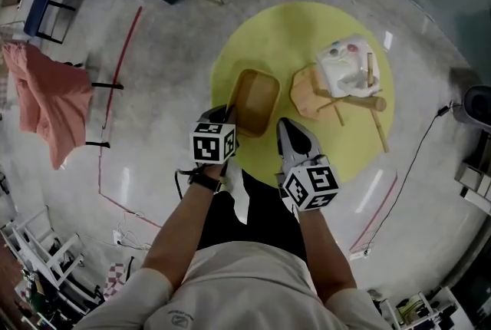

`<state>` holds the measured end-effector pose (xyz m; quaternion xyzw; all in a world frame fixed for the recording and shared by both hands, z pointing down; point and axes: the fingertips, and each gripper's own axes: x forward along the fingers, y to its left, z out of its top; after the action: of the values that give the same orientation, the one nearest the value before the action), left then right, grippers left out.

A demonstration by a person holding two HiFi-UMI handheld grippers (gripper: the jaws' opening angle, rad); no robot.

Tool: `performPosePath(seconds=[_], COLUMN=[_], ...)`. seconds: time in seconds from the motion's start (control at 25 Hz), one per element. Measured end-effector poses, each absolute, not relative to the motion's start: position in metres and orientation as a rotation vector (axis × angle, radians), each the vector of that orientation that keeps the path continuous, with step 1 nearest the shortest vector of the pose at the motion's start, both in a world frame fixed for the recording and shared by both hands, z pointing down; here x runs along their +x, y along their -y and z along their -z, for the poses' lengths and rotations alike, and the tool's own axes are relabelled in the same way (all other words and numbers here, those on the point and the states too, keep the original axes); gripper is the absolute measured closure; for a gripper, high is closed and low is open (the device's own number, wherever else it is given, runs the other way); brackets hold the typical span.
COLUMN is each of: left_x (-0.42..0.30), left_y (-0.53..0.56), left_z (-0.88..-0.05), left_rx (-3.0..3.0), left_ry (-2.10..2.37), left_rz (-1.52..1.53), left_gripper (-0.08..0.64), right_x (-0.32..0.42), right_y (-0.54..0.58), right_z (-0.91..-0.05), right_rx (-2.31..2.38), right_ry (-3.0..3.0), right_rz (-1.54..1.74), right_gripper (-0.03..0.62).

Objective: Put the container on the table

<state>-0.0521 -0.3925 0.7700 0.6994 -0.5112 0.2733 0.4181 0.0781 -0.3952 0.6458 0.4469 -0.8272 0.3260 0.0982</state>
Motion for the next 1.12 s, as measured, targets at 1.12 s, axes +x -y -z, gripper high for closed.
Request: performPosePath(seconds=[1.12], left_x=[-0.078], left_y=[0.378], left_z=[-0.706], left_rx=[1.888], left_ry=[1.396], left_rz=[-0.550], left_gripper=[0.525], right_x=[0.059], right_y=[0.360], right_z=[-0.613], right_rx=[1.366], right_ry=[2.488], right_rz=[-0.899], right_gripper=[0.581])
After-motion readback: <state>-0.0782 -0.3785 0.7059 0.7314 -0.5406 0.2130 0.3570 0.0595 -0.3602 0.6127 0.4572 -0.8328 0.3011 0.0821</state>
